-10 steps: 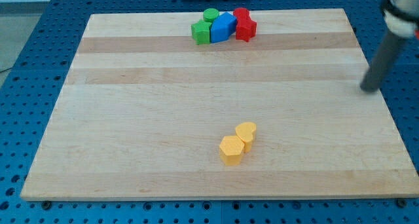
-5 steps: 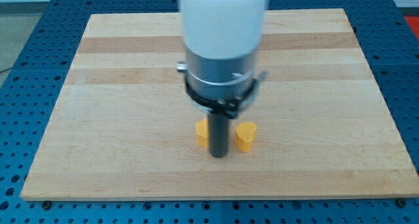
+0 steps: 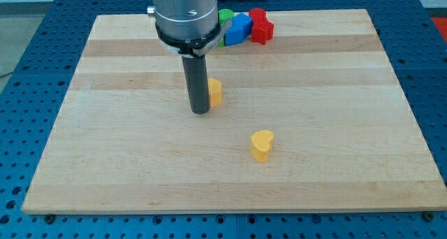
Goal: Slide the yellow hexagon into the red star
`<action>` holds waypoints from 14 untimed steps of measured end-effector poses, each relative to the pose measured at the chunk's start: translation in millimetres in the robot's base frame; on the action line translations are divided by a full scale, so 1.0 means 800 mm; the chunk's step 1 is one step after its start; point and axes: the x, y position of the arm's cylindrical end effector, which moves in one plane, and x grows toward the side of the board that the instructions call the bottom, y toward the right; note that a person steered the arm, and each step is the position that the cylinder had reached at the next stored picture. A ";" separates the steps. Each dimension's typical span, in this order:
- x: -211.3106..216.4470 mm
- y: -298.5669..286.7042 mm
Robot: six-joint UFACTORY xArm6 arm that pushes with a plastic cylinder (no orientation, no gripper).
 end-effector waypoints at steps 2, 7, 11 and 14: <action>-0.029 0.016; -0.137 0.073; -0.157 0.060; -0.162 0.084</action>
